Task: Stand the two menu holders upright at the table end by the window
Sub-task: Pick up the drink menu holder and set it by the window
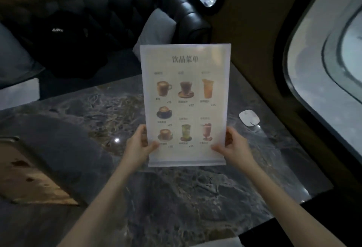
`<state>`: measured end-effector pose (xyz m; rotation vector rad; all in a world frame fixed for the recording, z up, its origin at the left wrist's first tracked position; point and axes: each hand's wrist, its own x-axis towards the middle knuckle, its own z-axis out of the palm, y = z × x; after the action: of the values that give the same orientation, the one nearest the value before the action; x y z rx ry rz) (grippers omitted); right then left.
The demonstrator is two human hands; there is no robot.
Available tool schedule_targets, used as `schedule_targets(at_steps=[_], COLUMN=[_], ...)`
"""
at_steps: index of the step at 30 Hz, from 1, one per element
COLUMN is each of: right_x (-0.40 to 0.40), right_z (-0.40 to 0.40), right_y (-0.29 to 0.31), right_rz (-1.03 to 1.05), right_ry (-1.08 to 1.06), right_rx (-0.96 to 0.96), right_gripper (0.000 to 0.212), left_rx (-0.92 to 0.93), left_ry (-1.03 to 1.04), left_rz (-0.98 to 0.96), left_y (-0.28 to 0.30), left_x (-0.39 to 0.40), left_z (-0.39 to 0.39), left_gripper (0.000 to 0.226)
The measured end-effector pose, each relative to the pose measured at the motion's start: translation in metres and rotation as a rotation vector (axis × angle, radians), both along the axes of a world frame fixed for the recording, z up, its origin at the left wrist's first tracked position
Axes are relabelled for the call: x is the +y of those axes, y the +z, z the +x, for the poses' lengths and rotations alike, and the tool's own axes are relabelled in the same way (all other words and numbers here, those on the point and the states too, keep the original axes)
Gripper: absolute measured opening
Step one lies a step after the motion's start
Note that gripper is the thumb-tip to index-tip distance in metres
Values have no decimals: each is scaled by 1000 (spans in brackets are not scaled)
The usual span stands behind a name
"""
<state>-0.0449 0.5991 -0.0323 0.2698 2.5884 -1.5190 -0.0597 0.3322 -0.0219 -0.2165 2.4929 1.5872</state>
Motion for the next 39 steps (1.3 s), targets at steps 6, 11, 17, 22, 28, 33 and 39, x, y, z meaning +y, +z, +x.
schedule_targets(at_steps=[6,11,17,22,28,33,39], right_x=[29,54,90,121,152,177,195], right_z=[22,35,38,32,23,22,23], right_y=[7,0,-14,-29,-41,-59,-74], right_rz=[52,45,92,44,18,77,82], right_ry=[-231,-421,-571,-683,-759,-812,-878], right_rx=[146,173,242,232,216,207,198], right_gripper=[24,20,13,11,13,16,12], left_rx=[72,133,210,265,322,299,300], left_ry=[-171,-298,-391,-472,-562,-646,-677], left_rz=[38,-5,-96,-145,-199,-192,-216], left_y=[13,11,2,-4,-25,-36,-47], left_x=[43,88,153,213,274,315,349], left_z=[-32,-61,-99,-128,-159,-168,-175], left_gripper=[33,31,34,33,34,37,38])
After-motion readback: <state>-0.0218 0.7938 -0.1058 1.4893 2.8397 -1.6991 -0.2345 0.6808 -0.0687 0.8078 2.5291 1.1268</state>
